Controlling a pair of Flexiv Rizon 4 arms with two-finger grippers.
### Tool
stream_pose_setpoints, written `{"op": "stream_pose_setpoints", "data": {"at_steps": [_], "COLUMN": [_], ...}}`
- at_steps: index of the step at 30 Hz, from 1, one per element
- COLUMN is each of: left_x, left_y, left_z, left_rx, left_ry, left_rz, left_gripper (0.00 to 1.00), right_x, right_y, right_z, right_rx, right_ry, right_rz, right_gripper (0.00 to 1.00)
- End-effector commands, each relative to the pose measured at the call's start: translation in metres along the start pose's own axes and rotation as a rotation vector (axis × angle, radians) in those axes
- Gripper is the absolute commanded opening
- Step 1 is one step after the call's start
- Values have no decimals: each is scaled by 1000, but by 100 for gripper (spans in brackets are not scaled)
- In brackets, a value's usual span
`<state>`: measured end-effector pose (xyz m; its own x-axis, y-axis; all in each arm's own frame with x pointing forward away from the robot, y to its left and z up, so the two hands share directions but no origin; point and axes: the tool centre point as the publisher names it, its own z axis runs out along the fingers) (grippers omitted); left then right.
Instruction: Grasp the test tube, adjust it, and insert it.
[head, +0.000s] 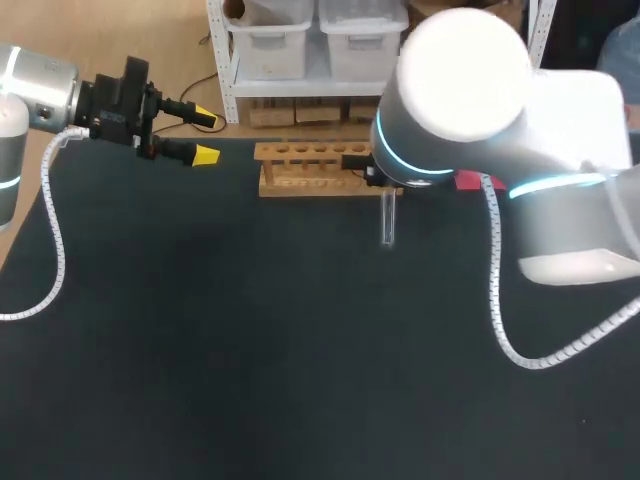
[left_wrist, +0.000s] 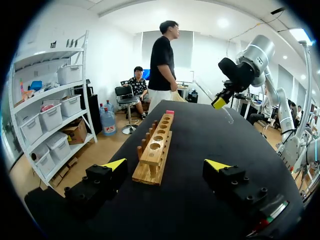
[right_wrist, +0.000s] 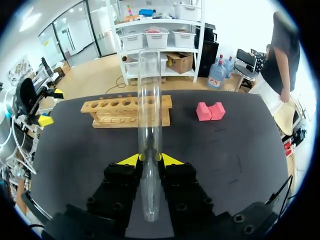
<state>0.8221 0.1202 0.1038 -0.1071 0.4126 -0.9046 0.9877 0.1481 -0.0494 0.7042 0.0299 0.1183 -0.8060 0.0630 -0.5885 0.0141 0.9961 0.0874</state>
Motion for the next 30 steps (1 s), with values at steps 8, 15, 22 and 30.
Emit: {"op": "stream_pose_setpoints", "data": {"at_steps": [8,15,22,30], "left_x": [0,0,0,0], "left_y": [1,1,1,1], "left_z": [0,0,0,0], "left_rx": [2,2,2,2], "left_ry": [1,1,1,1], "left_rz": [0,0,0,0], "left_gripper": [100,100,100,100], "right_x": [3,3,3,-6], "right_y": [-8,-8,-8,-6], "right_z": [-4,-4,-4,0], "right_rx": [-32,-32,-32,-6], "right_ry": [-24,-24,-24,-175], "right_rz": [12,12,12,68], "right_gripper": [0,0,0,0]}}
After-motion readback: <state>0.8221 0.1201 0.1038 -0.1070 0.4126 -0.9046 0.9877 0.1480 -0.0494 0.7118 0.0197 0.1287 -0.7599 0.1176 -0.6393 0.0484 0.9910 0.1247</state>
